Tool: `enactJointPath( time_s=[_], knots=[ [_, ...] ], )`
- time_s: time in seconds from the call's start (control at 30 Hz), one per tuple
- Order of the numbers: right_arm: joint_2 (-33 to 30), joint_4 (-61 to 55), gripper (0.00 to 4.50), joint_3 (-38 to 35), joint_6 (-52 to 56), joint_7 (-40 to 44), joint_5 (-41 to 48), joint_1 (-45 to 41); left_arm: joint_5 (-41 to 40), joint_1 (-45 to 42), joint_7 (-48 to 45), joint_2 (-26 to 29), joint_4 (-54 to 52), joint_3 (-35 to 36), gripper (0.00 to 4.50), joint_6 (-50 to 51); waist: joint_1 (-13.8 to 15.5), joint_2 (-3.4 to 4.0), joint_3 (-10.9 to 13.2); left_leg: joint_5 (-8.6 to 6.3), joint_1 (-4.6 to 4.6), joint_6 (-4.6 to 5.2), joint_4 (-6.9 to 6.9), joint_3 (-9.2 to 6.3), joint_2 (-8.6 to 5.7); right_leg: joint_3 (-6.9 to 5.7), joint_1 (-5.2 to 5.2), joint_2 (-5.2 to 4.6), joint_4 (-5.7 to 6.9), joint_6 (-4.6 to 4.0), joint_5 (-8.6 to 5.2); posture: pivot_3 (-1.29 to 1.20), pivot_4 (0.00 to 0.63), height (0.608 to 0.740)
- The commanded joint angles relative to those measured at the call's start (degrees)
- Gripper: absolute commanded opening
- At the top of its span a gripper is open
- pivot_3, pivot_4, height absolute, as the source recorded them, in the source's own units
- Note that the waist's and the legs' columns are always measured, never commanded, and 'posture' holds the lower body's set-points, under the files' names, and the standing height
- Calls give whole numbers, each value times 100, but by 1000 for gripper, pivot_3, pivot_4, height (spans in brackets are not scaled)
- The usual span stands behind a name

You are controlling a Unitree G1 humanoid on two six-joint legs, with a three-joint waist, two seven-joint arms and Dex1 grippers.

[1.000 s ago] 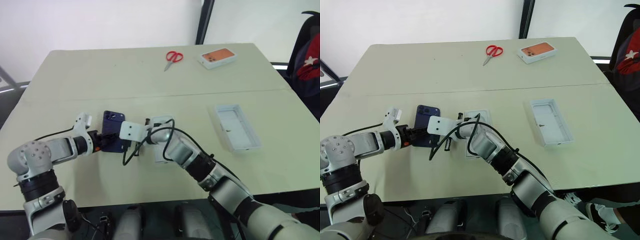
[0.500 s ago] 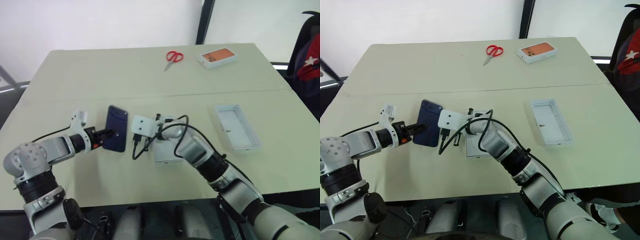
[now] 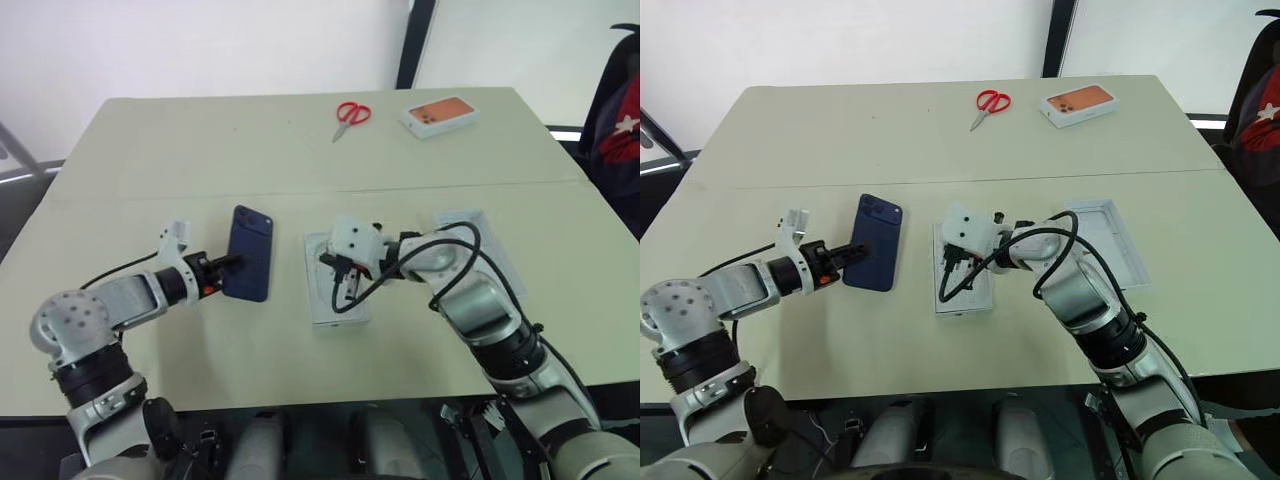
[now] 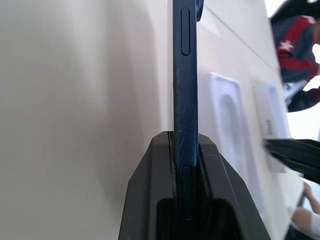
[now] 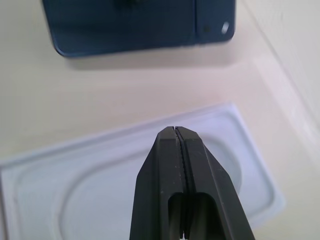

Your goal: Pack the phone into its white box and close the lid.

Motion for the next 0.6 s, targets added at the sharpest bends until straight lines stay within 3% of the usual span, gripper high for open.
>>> enactJointPath(
  time_s=[0.03, 0.13, 0.47, 0.6],
  knots=[
    [46, 319, 0, 143, -233, -283, -150, -14, -302, -97, 88, -139, -222, -49, 36, 47, 6, 0, 0, 2, 0, -3, 0, 0, 1, 0, 0, 1, 0, 0, 0, 0, 150, 740],
    [26, 613, 0, 289, -363, -434, -270, 17, -427, -69, 161, -238, -251, -52, 36, 47, 24, -1, 1, 6, -1, -10, 2, 1, -1, 0, 0, 0, -1, 0, 0, 0, 150, 740],
    [-330, 38, 0, 555, -312, 22, -171, 372, -825, -25, 422, -312, -285, 171, 36, 47, 40, -2, 0, 16, -1, -27, 4, -1, -2, -3, 6, 1, -5, 0, 0, 0, 150, 740],
    [-218, -138, 0, 84, -3, -123, 12, 248, -910, -162, 727, -598, -411, 139, 36, -33, 43, -2, 0, 16, -1, -27, 5, -1, -1, -3, 7, 1, -5, 0, 0, 0, 150, 740]
  ],
)
